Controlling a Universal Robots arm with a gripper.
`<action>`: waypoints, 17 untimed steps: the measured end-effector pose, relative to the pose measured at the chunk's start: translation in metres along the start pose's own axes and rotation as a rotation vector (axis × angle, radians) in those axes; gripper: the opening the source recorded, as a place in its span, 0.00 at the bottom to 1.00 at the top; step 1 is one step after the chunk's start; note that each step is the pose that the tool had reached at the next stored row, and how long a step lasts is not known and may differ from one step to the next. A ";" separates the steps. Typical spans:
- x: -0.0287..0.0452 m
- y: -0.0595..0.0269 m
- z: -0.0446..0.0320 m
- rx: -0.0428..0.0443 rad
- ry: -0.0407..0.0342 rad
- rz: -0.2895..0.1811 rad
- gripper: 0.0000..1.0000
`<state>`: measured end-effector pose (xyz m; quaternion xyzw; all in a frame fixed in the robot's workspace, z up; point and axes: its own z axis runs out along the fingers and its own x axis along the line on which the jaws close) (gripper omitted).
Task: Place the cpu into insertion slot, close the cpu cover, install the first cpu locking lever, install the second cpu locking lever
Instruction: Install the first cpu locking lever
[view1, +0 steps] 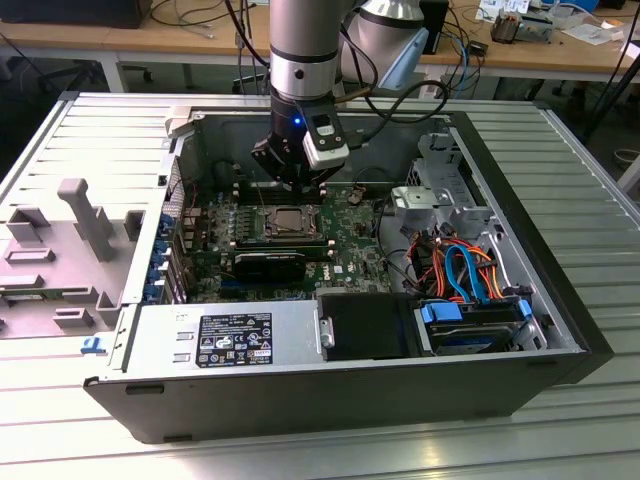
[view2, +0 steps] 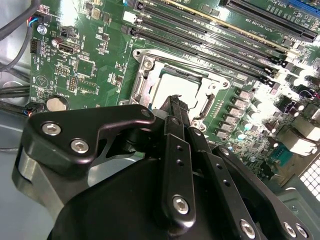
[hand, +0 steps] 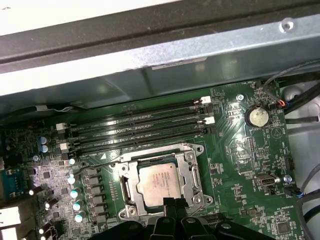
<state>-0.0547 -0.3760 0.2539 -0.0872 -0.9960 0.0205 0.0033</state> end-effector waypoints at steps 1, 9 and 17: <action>0.0000 0.0000 0.0000 0.0000 0.0000 -0.001 0.11; 0.0000 0.0000 0.0000 0.0000 -0.0005 -0.014 0.11; 0.0000 0.0000 0.0000 0.0001 -0.0010 -0.026 0.11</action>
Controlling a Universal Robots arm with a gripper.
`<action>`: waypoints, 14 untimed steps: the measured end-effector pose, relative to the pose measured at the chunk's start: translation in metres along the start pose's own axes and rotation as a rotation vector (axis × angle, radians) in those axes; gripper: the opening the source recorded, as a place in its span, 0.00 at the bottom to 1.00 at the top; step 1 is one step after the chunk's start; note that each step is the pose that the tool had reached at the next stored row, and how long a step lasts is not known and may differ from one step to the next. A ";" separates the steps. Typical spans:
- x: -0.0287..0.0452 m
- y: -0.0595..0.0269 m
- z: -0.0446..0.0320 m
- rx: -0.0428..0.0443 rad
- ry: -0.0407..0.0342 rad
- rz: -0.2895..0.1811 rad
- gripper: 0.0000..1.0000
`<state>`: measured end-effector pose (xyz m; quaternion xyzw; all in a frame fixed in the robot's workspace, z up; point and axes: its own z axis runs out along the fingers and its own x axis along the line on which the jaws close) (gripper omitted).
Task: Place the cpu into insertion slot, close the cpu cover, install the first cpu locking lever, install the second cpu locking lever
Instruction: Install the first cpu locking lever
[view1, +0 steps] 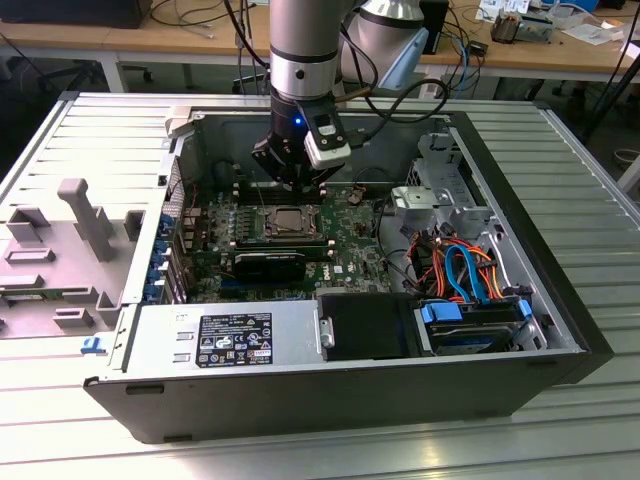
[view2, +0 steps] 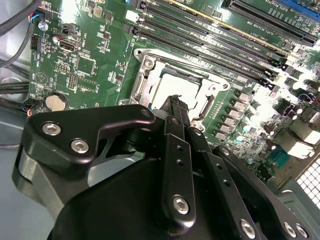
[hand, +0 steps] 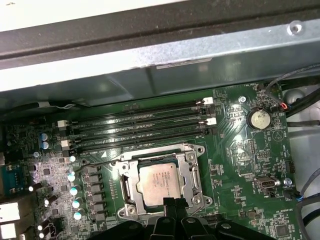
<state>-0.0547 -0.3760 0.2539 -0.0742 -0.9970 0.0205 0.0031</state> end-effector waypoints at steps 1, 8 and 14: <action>0.0000 0.0000 0.0000 0.0000 -0.0001 -0.002 0.11; 0.0000 0.0000 0.0000 0.0000 -0.0004 -0.009 0.11; 0.0000 0.0000 0.0000 0.0001 -0.0007 -0.016 0.11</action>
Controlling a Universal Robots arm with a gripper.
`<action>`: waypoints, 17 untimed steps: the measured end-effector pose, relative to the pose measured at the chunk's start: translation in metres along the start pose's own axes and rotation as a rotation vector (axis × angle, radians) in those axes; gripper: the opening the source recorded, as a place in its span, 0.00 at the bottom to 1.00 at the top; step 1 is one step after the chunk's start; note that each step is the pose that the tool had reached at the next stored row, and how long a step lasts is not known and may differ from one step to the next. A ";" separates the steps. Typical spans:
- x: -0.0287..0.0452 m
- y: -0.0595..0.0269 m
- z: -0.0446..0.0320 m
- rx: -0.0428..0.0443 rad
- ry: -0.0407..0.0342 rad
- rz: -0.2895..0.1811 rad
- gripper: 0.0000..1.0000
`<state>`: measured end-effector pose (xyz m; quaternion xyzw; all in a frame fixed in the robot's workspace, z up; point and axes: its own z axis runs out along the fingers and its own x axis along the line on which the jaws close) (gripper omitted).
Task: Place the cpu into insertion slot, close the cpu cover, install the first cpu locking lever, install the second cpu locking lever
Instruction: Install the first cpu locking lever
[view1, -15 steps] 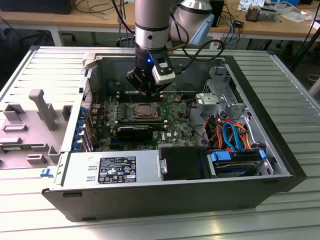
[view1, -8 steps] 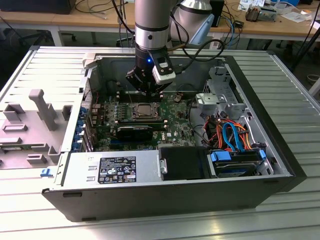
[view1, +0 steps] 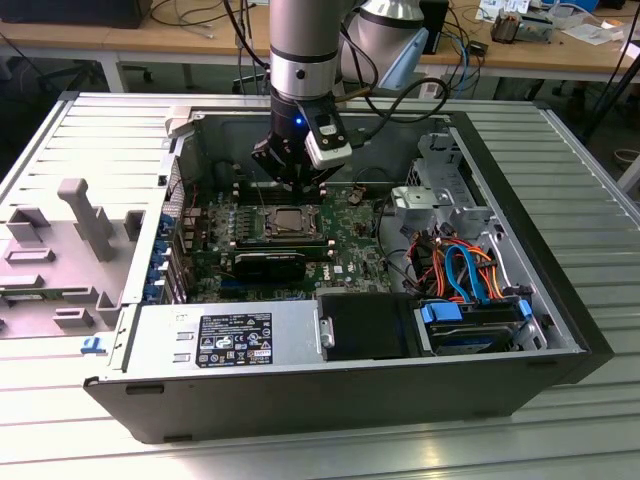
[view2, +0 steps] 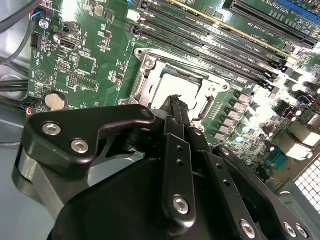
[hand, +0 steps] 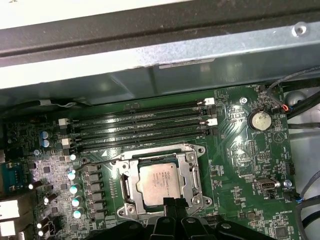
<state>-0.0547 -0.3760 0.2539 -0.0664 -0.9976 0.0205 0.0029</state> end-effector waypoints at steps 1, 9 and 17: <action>0.0000 0.0000 0.0000 0.0000 0.0000 -0.001 0.11; 0.0000 0.0000 0.0000 0.0000 -0.0003 -0.007 0.11; 0.0000 0.0000 0.0000 0.0000 -0.0005 -0.014 0.11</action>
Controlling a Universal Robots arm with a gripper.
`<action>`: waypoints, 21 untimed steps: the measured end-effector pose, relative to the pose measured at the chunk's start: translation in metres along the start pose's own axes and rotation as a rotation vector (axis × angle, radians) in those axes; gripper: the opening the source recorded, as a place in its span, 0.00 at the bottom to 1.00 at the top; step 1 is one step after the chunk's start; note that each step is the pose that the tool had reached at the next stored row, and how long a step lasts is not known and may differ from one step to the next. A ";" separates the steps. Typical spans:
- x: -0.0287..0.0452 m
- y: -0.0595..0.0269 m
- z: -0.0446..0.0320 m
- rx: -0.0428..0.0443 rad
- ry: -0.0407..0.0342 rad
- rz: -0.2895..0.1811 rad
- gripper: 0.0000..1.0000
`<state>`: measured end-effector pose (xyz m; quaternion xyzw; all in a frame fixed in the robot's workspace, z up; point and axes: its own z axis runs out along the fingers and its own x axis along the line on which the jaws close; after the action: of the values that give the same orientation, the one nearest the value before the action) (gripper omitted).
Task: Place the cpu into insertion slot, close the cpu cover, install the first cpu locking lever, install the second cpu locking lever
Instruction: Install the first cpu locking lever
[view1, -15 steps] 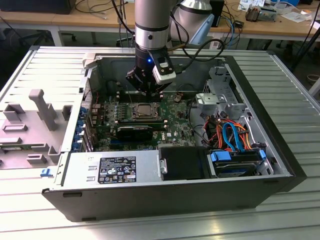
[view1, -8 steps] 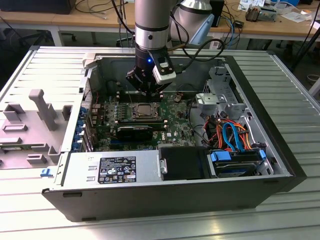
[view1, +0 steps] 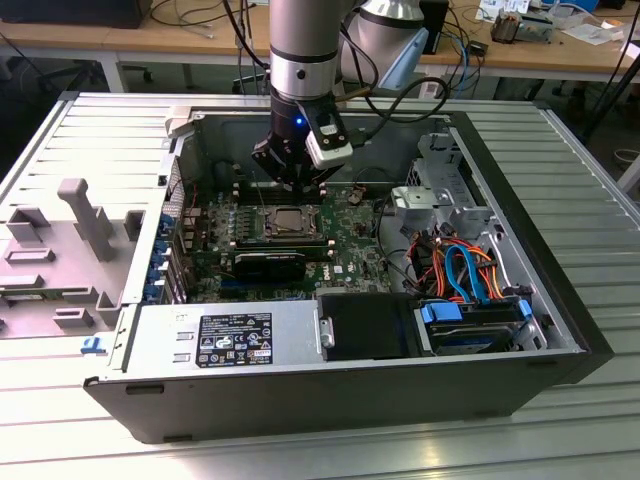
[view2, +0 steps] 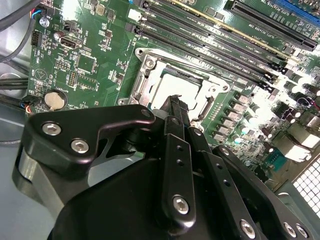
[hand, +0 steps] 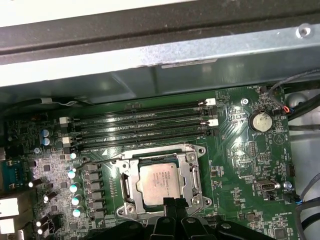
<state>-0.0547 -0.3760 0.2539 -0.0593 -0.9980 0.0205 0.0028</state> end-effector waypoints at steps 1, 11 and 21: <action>0.0000 0.0000 0.0000 0.0000 -0.0001 -0.001 0.11; 0.0000 0.0000 0.0000 0.0002 -0.0012 -0.030 0.11; 0.0000 0.0000 0.0000 0.0001 -0.0016 -0.039 0.11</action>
<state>-0.0547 -0.3760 0.2539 -0.0398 -0.9990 0.0206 0.0024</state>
